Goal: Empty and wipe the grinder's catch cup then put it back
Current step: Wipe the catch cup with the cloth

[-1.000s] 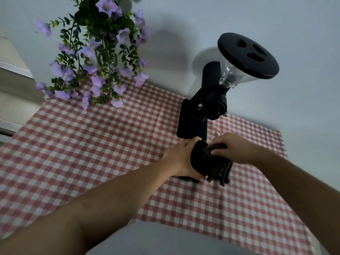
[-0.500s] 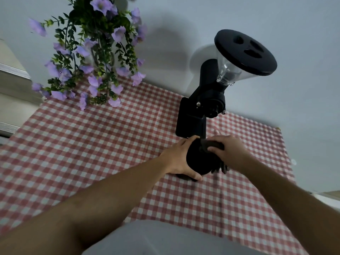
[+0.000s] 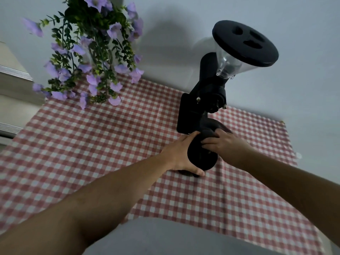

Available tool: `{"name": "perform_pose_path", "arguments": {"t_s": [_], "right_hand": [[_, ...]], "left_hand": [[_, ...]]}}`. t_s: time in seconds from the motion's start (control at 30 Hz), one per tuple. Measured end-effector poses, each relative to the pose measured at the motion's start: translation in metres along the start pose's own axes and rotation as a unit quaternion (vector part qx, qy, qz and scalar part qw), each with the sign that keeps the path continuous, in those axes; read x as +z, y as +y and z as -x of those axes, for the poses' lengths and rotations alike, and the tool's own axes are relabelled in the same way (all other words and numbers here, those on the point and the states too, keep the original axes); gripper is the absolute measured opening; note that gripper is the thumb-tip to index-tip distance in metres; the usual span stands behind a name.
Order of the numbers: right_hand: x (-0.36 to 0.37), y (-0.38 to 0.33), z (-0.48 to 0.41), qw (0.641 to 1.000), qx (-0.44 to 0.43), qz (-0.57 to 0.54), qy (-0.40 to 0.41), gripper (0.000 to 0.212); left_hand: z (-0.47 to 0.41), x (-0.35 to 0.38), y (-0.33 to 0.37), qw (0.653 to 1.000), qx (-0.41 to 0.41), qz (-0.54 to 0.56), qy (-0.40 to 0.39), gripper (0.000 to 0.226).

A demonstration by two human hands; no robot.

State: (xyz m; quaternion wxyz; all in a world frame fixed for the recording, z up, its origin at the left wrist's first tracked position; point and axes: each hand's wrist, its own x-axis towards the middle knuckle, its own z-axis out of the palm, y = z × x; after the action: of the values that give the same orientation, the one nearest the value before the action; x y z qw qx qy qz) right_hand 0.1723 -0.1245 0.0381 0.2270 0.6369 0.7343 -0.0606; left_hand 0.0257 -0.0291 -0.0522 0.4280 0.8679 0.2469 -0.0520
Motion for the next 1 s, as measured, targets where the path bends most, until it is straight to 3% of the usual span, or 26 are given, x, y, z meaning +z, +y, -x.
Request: {"name": "perform_pose_path", "arguments": {"t_s": [0.13, 0.27, 0.4, 0.47, 0.53, 0.63, 0.7, 0.83, 0.87, 1.0], "right_hand": [[0.003, -0.018, -0.012, 0.996, 0.049, -0.012, -0.077, 0.032], [-0.003, -0.021, -0.019, 0.959, 0.096, -0.179, -0.197, 0.031], [-0.036, 0.005, -0.008, 0.943, 0.055, -0.271, -0.187, 0.022], [-0.042, 0.013, -0.009, 0.940, 0.077, -0.315, -0.105, 0.021], [-0.032, 0.010, -0.011, 0.937, 0.160, -0.311, 0.009, 0.024], [-0.006, -0.019, -0.007, 0.926, 0.201, -0.307, 0.087, 0.035], [0.001, -0.028, 0.001, 0.935, 0.159, -0.310, 0.069, 0.037], [-0.022, -0.002, 0.014, 0.955, 0.063, -0.271, -0.101, 0.032], [-0.026, 0.006, 0.012, 0.960, 0.059, -0.252, -0.110, 0.031], [-0.013, 0.009, -0.004, 0.977, 0.109, -0.186, 0.009, 0.032]], "left_hand": [[-0.002, 0.005, -0.001, 1.000, 0.001, 0.002, 0.021, 0.131], [-0.001, 0.006, -0.001, 0.999, 0.012, 0.025, 0.037, 0.128], [-0.001, 0.006, -0.002, 0.998, 0.012, 0.037, 0.049, 0.124], [0.000, 0.005, -0.003, 0.998, 0.017, 0.045, 0.043, 0.124], [0.001, 0.005, -0.004, 0.999, 0.011, 0.039, 0.031, 0.129], [0.000, 0.006, -0.005, 0.999, 0.005, 0.025, 0.027, 0.132], [0.000, 0.006, -0.006, 0.999, -0.002, 0.019, 0.026, 0.132], [-0.001, 0.007, -0.004, 0.999, 0.002, 0.022, 0.031, 0.130], [-0.001, 0.006, -0.003, 0.999, 0.004, 0.022, 0.028, 0.129], [0.000, 0.005, -0.005, 0.999, 0.008, 0.036, 0.031, 0.126]]}}
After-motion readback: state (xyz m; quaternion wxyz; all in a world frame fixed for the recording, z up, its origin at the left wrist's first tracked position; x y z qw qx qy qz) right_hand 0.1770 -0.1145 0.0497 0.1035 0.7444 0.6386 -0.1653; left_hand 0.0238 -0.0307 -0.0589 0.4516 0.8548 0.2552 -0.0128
